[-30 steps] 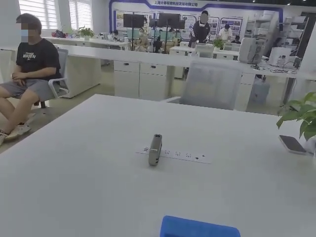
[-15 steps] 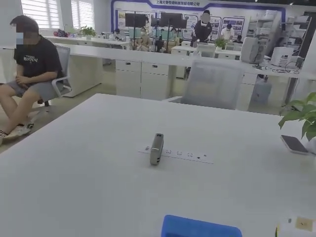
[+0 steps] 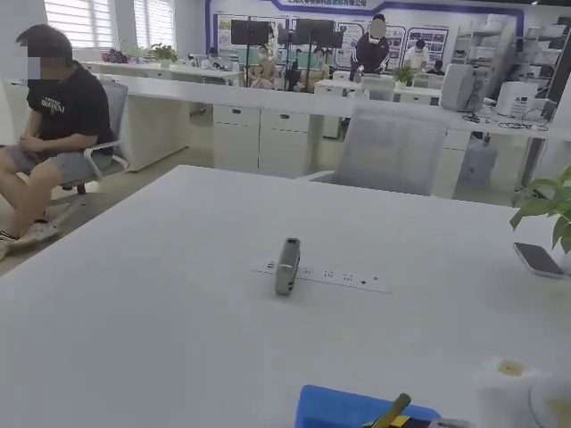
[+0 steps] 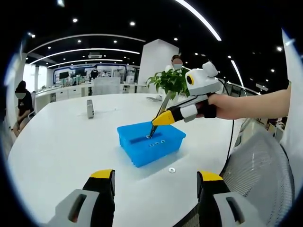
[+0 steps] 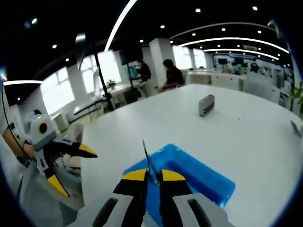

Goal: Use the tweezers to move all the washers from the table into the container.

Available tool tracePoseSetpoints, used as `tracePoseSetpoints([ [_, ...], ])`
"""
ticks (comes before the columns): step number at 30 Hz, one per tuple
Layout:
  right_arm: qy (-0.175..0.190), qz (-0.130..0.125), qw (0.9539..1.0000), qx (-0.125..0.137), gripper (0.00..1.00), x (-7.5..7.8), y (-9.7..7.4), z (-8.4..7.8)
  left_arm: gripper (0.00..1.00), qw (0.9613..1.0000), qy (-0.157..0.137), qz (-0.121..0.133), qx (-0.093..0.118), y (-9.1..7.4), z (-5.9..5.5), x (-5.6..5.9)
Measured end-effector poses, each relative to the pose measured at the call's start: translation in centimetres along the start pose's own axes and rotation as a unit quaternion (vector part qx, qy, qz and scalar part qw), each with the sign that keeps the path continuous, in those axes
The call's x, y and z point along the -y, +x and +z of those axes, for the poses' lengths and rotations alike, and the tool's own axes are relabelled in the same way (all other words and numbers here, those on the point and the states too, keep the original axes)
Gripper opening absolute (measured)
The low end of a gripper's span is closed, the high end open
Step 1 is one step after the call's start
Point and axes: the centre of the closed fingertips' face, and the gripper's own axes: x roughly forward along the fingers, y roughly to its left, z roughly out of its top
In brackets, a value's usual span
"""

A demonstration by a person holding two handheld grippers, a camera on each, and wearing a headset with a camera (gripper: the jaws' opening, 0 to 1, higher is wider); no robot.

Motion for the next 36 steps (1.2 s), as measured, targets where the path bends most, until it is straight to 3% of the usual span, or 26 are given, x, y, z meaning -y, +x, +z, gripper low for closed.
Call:
tracePoseSetpoints([
  [22,-0.001,0.0,0.9985,-0.055,0.05,1.0,2.0,-2.7,0.71,1.0,-0.001,0.0,-0.001,0.0,0.0,-0.1],
  [26,-0.001,0.001,0.9986,-0.053,0.05,0.6,1.7,-2.6,0.71,1.0,-0.001,0.0,-0.001,0.0,0.0,0.0],
  [36,0.0,0.01,0.9998,-0.019,0.05,-0.5,0.5,-1.0,0.7,1.0,0.0,-0.002,-0.002,0.0,-0.1,0.1],
])
